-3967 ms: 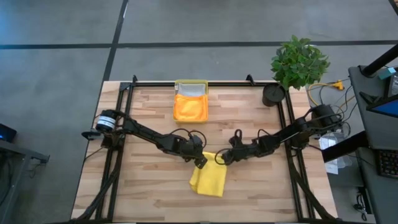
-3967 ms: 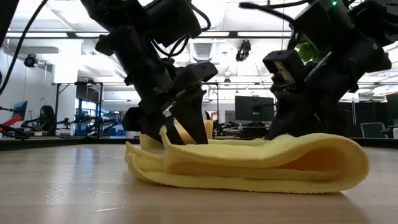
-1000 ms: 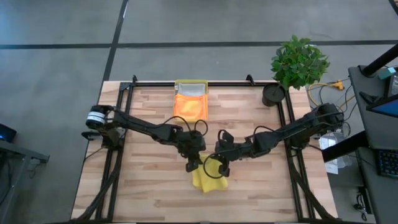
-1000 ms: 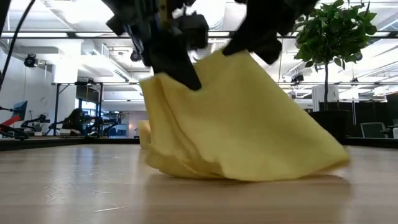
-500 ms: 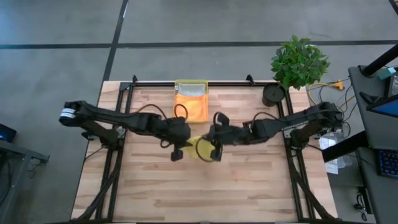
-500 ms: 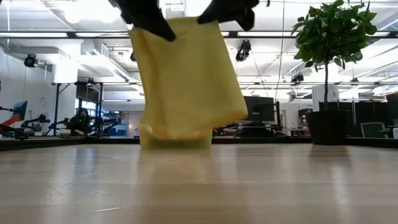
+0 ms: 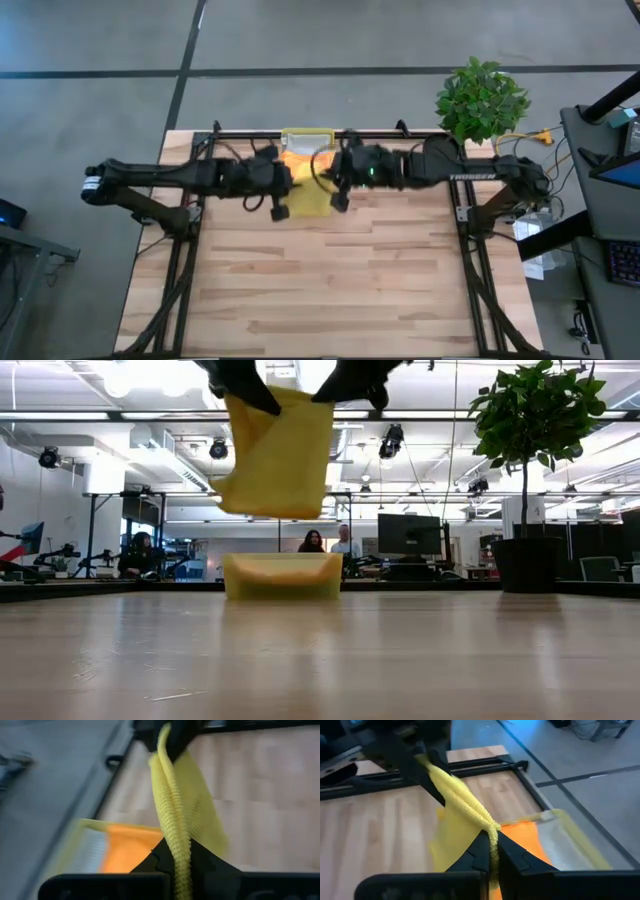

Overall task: Fold microfiber towels
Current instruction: Stack the folded yellow microfiber cloth on top of the gray microfiber cloth

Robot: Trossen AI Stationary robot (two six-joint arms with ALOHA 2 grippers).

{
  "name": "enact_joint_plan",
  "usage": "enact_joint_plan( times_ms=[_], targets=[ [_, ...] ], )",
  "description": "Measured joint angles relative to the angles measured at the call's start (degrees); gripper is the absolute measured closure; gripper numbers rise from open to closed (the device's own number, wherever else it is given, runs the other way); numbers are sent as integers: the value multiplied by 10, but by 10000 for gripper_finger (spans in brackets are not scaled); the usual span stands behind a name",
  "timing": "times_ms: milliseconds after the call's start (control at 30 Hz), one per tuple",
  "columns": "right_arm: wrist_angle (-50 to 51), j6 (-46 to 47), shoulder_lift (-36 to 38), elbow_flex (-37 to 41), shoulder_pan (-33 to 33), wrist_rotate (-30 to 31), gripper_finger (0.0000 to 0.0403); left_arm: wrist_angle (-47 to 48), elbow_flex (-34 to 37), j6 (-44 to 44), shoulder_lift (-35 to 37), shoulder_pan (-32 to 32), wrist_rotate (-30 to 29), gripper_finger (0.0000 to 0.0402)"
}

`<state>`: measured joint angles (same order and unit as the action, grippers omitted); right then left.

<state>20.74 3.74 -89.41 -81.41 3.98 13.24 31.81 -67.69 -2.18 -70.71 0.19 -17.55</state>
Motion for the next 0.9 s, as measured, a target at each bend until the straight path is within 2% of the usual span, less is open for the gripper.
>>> enact_joint_plan(
  times_ms=[133,367,467,633,700,833,900],
  targets=[
    [-9,-32,1,0,71,-53,394,4,-35,-85,-26,60,-28,401],
    [-65,-66,-11,9,204,-165,394,-64,-55,-216,-96,196,-11,402],
    [-76,-90,-29,6,246,-187,394,-120,-55,-282,-130,245,8,402],
    [-81,-133,-91,-34,292,-194,394,-220,-54,-399,-180,300,1,402],
    [-81,-166,-117,-54,303,-193,394,-255,-54,-446,-195,310,-19,401],
    [-105,-235,-159,-94,309,-182,394,-327,-53,-550,-212,312,-132,401],
    [-121,-251,-172,-107,309,-161,394,-352,-51,-565,-214,313,-150,401]
  ],
)
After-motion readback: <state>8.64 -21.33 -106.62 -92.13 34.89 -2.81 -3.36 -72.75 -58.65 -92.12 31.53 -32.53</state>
